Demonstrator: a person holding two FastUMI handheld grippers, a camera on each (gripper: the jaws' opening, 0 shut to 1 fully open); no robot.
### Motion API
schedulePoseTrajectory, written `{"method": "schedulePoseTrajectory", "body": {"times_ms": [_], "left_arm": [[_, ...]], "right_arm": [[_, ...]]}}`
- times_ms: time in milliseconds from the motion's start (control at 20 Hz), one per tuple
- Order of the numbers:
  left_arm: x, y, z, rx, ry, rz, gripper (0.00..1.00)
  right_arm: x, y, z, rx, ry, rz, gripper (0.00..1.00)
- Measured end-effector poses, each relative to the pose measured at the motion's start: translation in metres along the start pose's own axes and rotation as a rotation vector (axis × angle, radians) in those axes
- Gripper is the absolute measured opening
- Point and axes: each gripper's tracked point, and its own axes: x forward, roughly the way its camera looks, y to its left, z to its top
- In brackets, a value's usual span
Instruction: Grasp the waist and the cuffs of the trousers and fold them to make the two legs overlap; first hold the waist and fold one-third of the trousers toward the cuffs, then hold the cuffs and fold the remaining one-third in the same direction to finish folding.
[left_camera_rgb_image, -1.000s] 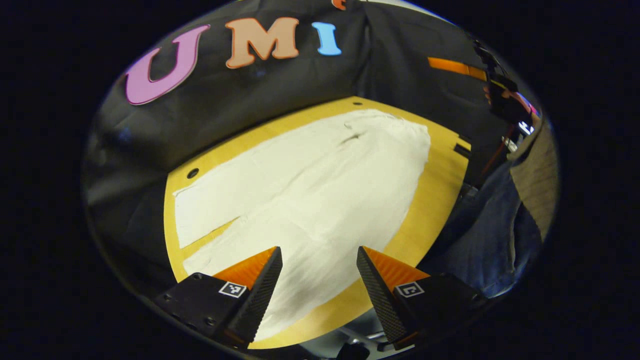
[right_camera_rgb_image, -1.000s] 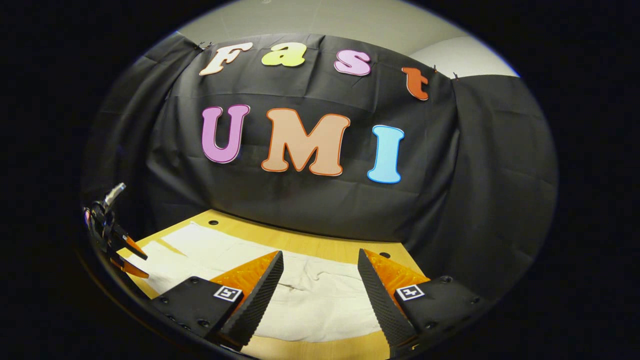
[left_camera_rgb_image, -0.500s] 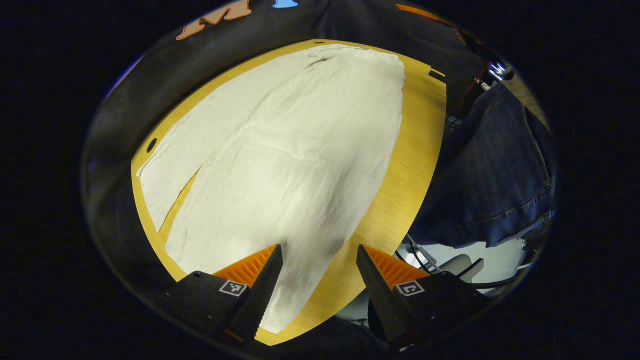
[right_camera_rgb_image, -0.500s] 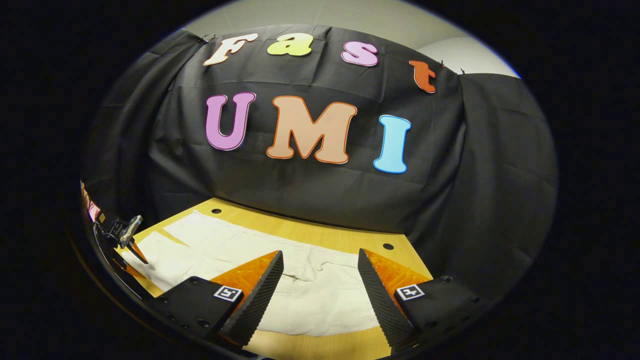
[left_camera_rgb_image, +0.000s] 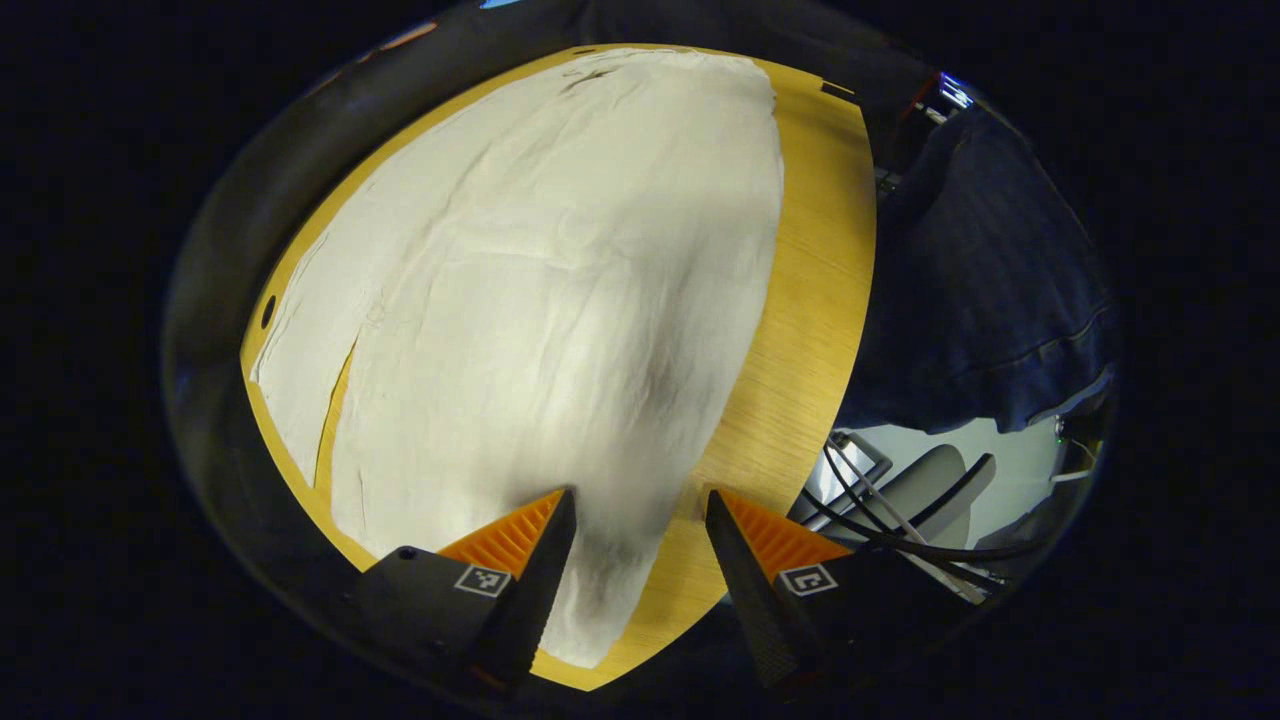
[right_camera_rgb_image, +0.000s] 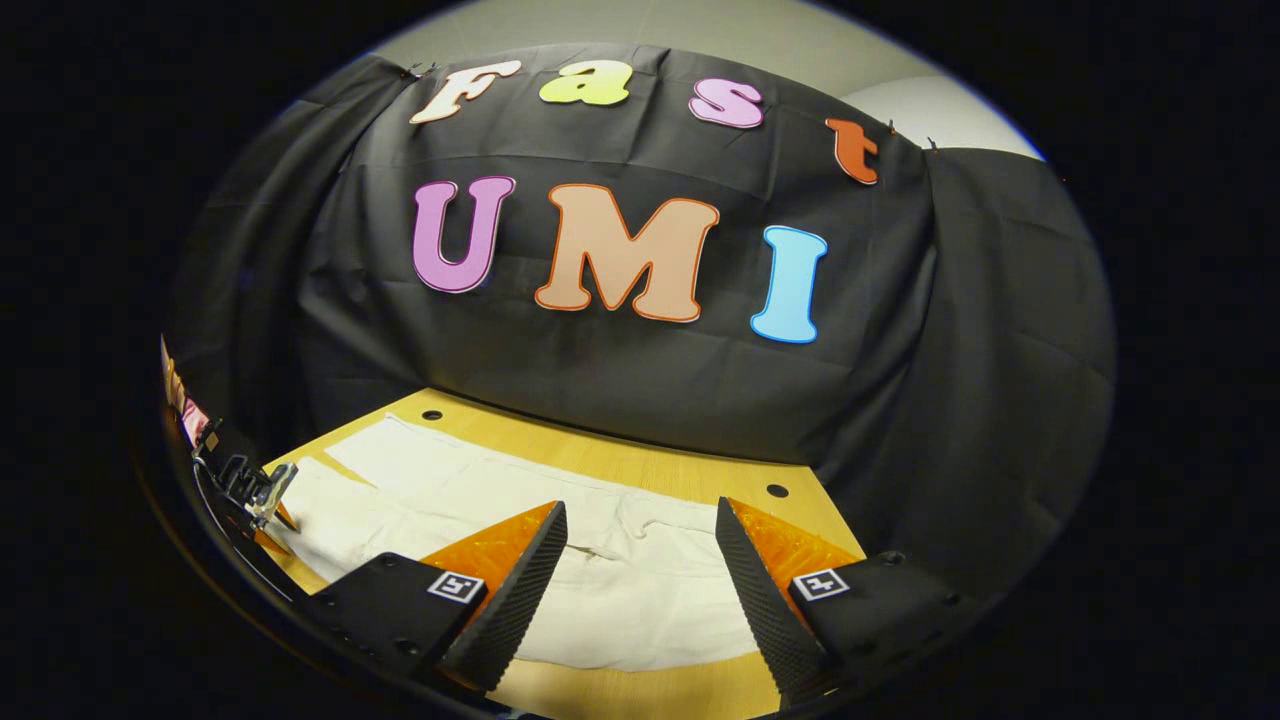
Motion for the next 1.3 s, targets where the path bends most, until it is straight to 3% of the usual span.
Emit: {"method": "schedulePoseTrajectory", "body": {"times_ms": [400,500,800,950,1300], "left_arm": [[-0.005,-0.004,-0.003,0.038,0.073,-0.056,0.74],[-0.008,-0.002,-0.003,0.022,0.101,-0.055,0.67],[-0.01,0.011,-0.003,0.017,0.171,-0.054,0.31],[-0.009,0.012,-0.001,0.003,0.174,-0.054,0.0],[-0.007,0.005,0.002,0.016,0.186,-0.039,0.0]], "right_arm": [[0.004,-0.012,-0.015,-0.018,0.031,0.014,0.96],[0.007,-0.014,-0.023,-0.032,0.045,0.033,0.96],[0.015,-0.023,-0.063,-0.129,0.126,0.143,0.96],[0.019,-0.024,-0.098,-0.185,0.2,0.227,0.96],[0.028,-0.007,-0.183,-0.416,0.376,0.476,0.98]]}}
